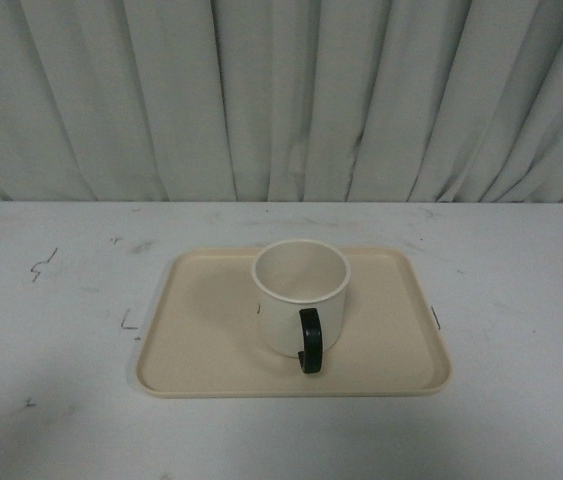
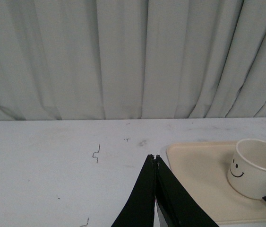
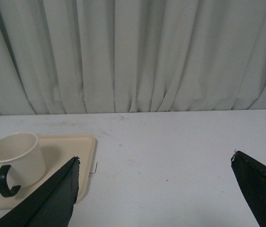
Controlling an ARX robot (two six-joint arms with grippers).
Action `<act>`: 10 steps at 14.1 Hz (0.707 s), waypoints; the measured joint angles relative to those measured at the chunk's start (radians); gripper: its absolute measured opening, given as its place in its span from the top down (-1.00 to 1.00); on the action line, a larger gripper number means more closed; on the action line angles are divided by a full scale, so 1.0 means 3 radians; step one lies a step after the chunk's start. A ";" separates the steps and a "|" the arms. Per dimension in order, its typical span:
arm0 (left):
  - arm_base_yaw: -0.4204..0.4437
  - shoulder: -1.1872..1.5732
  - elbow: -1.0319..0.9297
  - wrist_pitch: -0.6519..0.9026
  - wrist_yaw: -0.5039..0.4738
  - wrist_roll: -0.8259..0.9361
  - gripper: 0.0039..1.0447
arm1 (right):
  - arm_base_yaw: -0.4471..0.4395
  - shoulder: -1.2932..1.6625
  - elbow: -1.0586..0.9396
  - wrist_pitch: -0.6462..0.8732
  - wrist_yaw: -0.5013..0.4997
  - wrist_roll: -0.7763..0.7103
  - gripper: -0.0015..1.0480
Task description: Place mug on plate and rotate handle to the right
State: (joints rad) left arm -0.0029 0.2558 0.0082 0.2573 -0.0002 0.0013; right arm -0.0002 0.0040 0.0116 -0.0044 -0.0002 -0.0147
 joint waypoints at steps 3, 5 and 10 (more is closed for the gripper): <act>0.0000 -0.0200 0.0000 -0.0200 0.0000 0.0000 0.97 | 0.0000 0.0000 0.0000 0.0000 0.0000 0.0000 -0.87; 0.0000 -0.0366 0.0006 -0.0422 -0.0003 0.0000 0.97 | 0.0000 0.0000 0.0000 0.0000 0.0000 0.0000 -0.87; 0.0000 -0.0823 0.0001 -0.0872 -0.0001 -0.0004 0.57 | 0.0000 0.0000 0.0000 0.0003 0.0000 0.0000 -0.87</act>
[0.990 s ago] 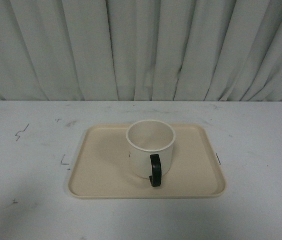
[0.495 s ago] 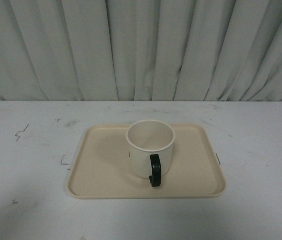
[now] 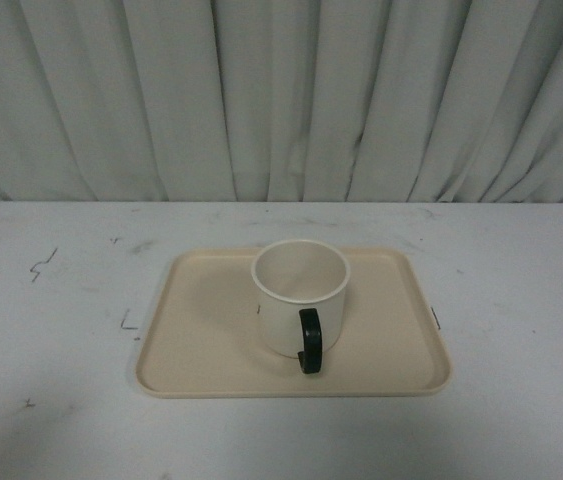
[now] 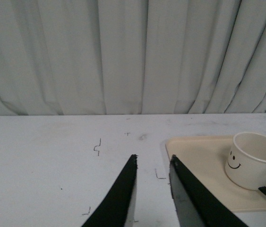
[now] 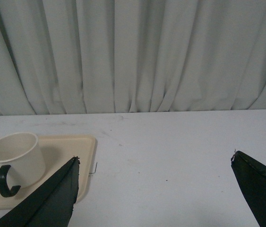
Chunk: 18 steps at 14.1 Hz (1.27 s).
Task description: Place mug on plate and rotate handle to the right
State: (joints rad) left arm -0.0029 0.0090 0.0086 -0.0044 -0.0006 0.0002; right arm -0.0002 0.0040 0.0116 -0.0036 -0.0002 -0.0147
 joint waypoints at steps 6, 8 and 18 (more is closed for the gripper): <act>0.0000 0.0000 0.0000 0.0000 0.0001 0.0001 -0.91 | 0.0078 0.0867 0.0137 0.0659 -0.0113 0.0177 -0.87; 0.0000 0.0000 0.0000 0.0001 0.0000 0.0000 -0.88 | 0.0211 0.2026 0.0627 0.1372 -0.0244 0.0125 -0.87; 0.0000 0.0000 0.0000 0.0001 0.0001 0.0000 -0.88 | 0.1214 0.6992 0.4967 -0.1113 -0.0664 -0.0408 -0.87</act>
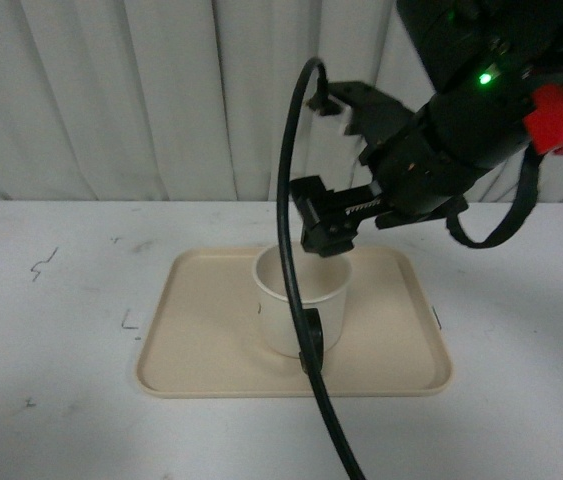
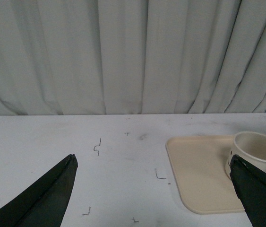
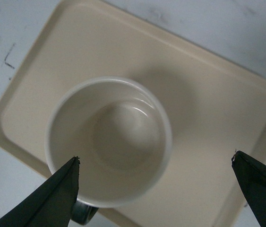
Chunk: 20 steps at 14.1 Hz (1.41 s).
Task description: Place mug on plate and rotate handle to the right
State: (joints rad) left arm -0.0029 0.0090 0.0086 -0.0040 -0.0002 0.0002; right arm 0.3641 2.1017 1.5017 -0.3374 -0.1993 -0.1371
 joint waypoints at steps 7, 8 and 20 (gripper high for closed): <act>0.0000 0.0000 0.0000 0.0000 0.0000 0.0000 -0.88 | 0.0112 0.0468 0.0173 0.0041 0.0418 0.0018 -0.67; 0.0000 0.0000 0.0000 0.0000 0.0000 0.0000 -0.88 | 0.0141 0.0472 0.0177 0.0084 0.0412 -0.0004 -0.32; 0.0000 0.0000 0.0000 0.0000 0.0000 0.0000 -0.88 | -0.0062 0.0404 0.0908 -0.1241 -0.0378 -0.2613 0.94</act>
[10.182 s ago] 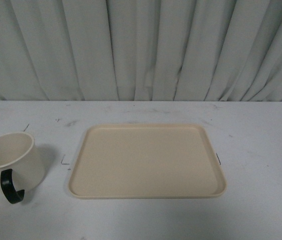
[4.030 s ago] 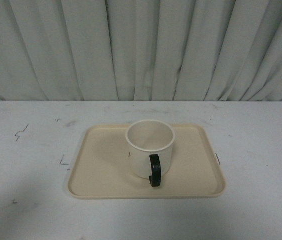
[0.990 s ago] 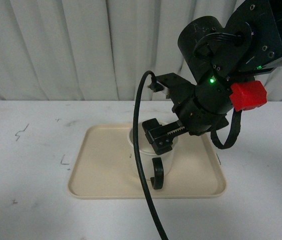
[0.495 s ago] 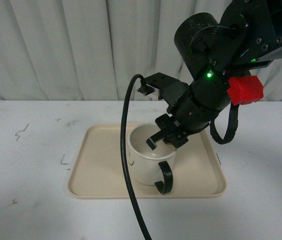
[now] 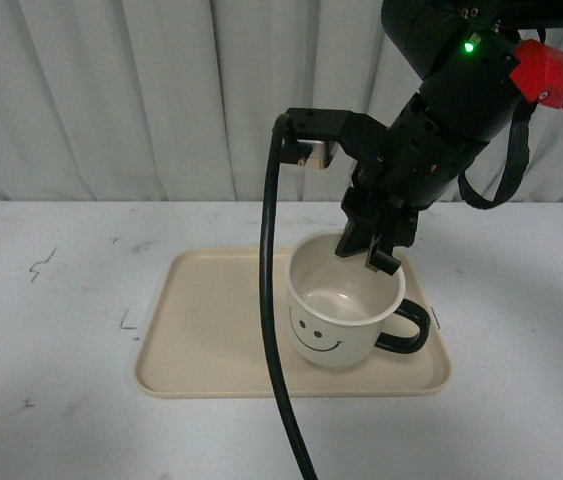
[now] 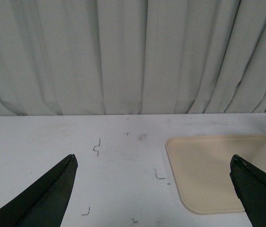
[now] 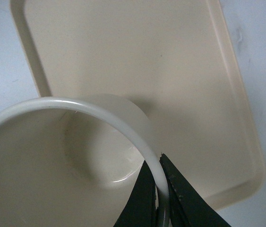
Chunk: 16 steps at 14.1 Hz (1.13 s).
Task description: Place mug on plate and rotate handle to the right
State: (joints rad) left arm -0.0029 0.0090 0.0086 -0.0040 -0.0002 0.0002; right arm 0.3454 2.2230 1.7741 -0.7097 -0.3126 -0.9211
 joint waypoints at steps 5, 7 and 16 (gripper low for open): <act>0.0000 0.0000 0.0000 0.0000 0.0000 0.0000 -0.88 | -0.0094 0.0275 0.0254 -0.0379 -0.0003 -0.0924 0.94; 0.0000 0.0000 0.0000 0.0000 -0.0001 0.0000 -0.88 | -0.0123 0.0375 0.0370 -0.0542 0.0148 -0.1228 0.94; 0.0000 0.0000 0.0000 0.0001 0.0000 0.0000 -0.88 | -0.0046 -0.0755 -0.1118 0.3250 0.1068 0.0551 -0.31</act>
State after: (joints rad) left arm -0.0029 0.0090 0.0086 -0.0036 -0.0002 0.0002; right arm 0.3317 1.9965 1.4387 0.2653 0.0078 -0.7559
